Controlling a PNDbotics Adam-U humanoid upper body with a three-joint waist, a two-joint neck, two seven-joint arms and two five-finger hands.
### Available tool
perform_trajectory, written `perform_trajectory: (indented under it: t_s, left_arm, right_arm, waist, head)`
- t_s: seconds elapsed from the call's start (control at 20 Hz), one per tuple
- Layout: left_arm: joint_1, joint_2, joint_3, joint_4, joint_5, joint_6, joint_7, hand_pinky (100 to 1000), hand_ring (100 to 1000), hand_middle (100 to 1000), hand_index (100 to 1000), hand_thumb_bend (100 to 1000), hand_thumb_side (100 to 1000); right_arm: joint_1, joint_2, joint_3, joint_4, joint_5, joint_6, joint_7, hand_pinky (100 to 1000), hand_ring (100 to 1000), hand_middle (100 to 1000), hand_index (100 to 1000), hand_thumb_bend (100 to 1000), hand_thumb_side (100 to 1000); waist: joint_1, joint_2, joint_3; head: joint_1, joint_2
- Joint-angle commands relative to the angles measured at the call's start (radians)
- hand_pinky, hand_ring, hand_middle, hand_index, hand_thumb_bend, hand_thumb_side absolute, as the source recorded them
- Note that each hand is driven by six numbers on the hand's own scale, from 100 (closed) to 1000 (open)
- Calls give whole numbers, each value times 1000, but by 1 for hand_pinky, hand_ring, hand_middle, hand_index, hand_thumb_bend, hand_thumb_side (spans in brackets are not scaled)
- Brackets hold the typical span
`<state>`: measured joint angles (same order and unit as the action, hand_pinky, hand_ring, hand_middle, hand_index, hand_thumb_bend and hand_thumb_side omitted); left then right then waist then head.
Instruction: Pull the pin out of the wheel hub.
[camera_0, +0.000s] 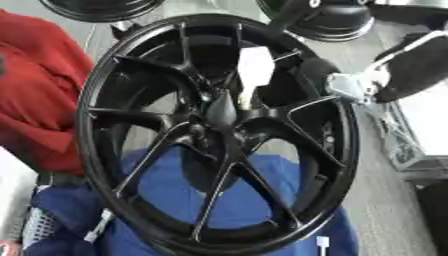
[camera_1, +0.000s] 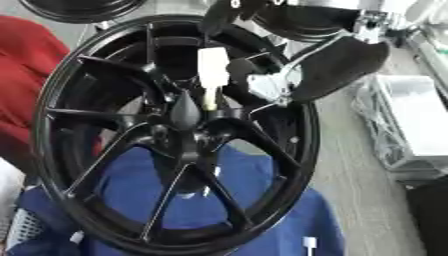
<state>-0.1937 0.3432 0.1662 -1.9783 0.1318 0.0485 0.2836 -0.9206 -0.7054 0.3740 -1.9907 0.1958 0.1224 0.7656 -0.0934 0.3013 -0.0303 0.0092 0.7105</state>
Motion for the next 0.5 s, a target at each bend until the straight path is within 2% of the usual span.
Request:
perform_trajectory:
  t_s: [0.05, 0.5]
  left_arm:
    - [5, 27, 25, -22, -9, -1, 25, 706, 650, 594, 666, 373, 581]
    - [22, 28, 38, -22, -19, 7, 44, 705, 649, 593, 665, 376, 581]
  right_arm:
    - [-18, 25, -2, -9, 37, 12, 44, 886, 885, 807, 885, 100, 480]
    - [-14, 91, 21, -9, 122, 30, 70, 890, 896, 818, 898, 100, 461]
  waist:
    - [8, -23, -4]
    - [7, -20, -12]
  head:
    - [16, -2]
    - [30, -16]
